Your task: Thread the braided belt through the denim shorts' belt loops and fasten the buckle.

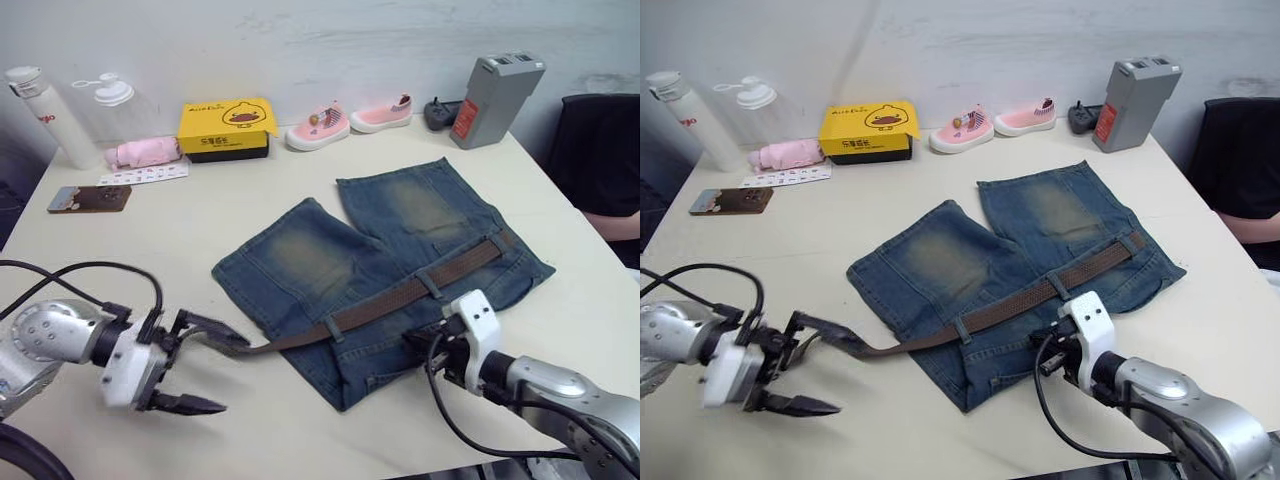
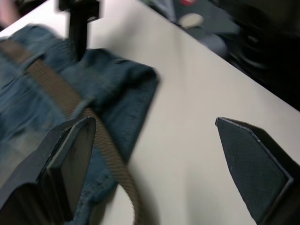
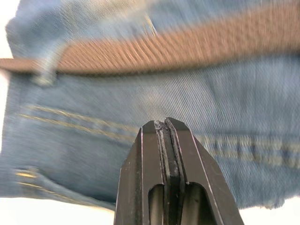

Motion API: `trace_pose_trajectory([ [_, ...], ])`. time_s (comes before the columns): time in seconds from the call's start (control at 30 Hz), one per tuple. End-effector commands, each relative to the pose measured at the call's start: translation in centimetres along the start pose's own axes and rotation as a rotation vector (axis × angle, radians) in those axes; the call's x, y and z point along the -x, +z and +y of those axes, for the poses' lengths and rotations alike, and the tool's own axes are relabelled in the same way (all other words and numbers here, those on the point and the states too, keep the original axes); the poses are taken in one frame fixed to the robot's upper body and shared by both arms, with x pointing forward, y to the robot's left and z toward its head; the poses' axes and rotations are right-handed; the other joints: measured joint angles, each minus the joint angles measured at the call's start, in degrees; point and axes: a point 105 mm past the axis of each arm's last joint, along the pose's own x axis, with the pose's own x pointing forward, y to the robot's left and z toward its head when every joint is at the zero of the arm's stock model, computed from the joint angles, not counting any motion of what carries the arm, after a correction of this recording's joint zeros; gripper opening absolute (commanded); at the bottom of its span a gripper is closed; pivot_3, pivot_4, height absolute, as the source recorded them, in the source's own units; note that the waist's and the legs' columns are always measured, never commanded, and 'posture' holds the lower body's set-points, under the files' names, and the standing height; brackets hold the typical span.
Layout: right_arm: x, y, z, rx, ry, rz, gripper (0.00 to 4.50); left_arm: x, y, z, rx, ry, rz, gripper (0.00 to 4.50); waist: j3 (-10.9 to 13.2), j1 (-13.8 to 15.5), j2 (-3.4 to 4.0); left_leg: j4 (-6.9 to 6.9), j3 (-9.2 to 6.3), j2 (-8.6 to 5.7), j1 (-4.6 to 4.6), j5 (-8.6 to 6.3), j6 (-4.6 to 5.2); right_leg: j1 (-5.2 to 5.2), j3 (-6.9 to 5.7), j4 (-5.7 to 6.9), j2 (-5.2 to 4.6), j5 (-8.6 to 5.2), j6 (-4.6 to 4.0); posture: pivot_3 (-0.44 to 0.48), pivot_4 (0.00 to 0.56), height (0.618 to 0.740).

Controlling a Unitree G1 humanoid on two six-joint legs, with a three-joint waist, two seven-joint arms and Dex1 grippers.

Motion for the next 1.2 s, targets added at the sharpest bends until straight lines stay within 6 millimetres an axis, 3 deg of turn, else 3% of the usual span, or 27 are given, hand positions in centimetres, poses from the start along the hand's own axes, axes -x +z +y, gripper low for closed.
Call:
trace_pose_trajectory([
  [0.03, 2.4, 2.5, -0.1, 0.069, 0.054, -0.089, 0.71, -2.9, 1.4, 1.8, 0.102, 0.106, -0.11, 4.5, 0.1, 0.2, 0.1, 0.01, 0.01, 0.0, 0.02, 0.0, 0.0, 0.05, 0.0, -0.04, -0.01, 0.01, 0.04, 0.0, 0.15, 0.712],
  [0.07, 2.8, 2.6, -0.2, 0.086, 0.072, -0.084, 0.93, -3.5, 1.9, 2.0, 0.124, 0.113, -0.142, 4.5, 0.1, 0.2, 0.04, 0.01, 0.03, 0.0, 0.01, 0.01, -0.02, 0.06, 0.03, -0.06, -0.02, 0.03, 0.08, 0.0, 0.15, 0.712],
  [0.2, 4.7, 3.5, -1.5, 0.303, 0.103, 0.018, 2.69, -6.3, 2.0, 1.4, 0.149, 0.016, -0.192, 4.5, 0.2, 0.1, 0.05, 0.01, 0.07, 0.0, 0.03, 0.09, -0.22, 0.09, 0.09, -0.15, 0.06, 0.06, 0.13, 0.0, 0.15, 0.712],
  [0.33, 4.7, 1.3, -4.9, 0.639, 0.026, 0.251, 4.48, -9.1, 1.1, 2.2, 0.206, -0.031, -0.213, 4.5, 0.3, 0.3, 0.29, 0.08, 0.45, -0.03, 0.1, 0.09, -0.26, 0.4, -0.07, -0.53, 0.12, 0.16, 0.29, 0.0, 0.15, 0.712],
  [0.47, 4.3, 0.3, -8.9, 0.927, -0.097, 0.391, 4.48, -11.9, -0.6, 1.7, 0.214, -0.127, -0.18, 4.5, 0.4, 0.1, 0.12, 0.14, 0.47, -0.08, 0.12, 0.1, -0.31, 0.49, -0.12, -0.71, 0.09, 0.2, 0.37, 0.0, 0.15, 0.712],
  [0.57, 3.9, -0.2, -10.1, 1.024, -0.124, 0.451, 4.48, -13.4, -2.2, 1.7, 0.183, -0.168, -0.117, 4.5, 0.4, 0.2, 0.13, 0.24, 0.5, -0.05, 0.09, 0.2, -0.3, 0.52, -0.13, -0.72, 0.12, 0.23, 0.43, 0.0, 0.15, 0.712],
  [0.77, 2.2, -0.9, -10.9, 1.02, -0.172, 0.49, 4.48, -16.3, -4.1, 1.6, 0.164, -0.217, -0.031, 4.5, 0.3, 0.1, -0.26, 0.41, 0.41, 0.02, 0.13, 0.23, -0.34, 0.7, -0.17, -0.89, 0.13, 0.24, 0.43, 0.0, 0.15, 0.712],
  [0.87, 1.7, -0.5, -10.9, 0.986, -0.195, 0.473, 4.5, -17.5, -5.0, 2.6, 0.107, -0.133, 0.021, 3.59, 0.2, 0.2, -0.42, 0.46, 0.28, 0.02, 0.11, 0.2, -0.39, 0.74, -0.25, -0.89, 0.08, 0.3, 0.4, 0.0, 0.15, 0.712],
  [0.9, 1.6, -0.4, -10.9, 0.987, -0.199, 0.472, 4.5, -17.5, -5.2, 2.7, 0.103, -0.117, 0.026, 3.3, 0.1, 0.2, -0.44, 0.49, 0.25, 0.02, 0.1, 0.2, -0.39, 0.74, -0.28, -0.89, 0.07, 0.31, 0.4, 0.0, 0.15, 0.712],
  [1.0, 1.6, -0.2, -10.6, 0.976, -0.195, 0.461, 4.5, -17.1, -5.7, 3.3, 0.078, -0.049, 0.058, 1.85, 0.1, 0.2, -0.39, 0.59, 0.21, 0.07, 0.09, 0.19, -0.38, 0.8, -0.3, -0.88, 0.01, 0.32, 0.39, 0.0, 0.15, 0.712],
  [1.03, 1.5, -0.1, -10.3, 0.965, -0.192, 0.448, 4.5, -15.9, -6.3, 3.4, 0.063, -0.022, 0.09, 1.37, 0.1, 0.2, -0.38, 0.61, 0.2, 0.08, 0.08, 0.19, -0.37, 0.8, -0.31, -0.87, 0.0, 0.32, 0.39, 0.0, 0.15, 0.712],
  [1.2, 1.5, 0.6, -9.6, 0.974, -0.178, 0.411, 4.5, -10.1, -8.6, 3.8, 0.015, 0.064, 0.225, 1.37, 0.0, -0.1, -0.16, 0.61, 0.1, 0.16, 0.11, 0.19, -0.37, 0.74, -0.39, -0.73, 0.04, 0.26, 0.28, 0.0, 0.15, 0.712],
])
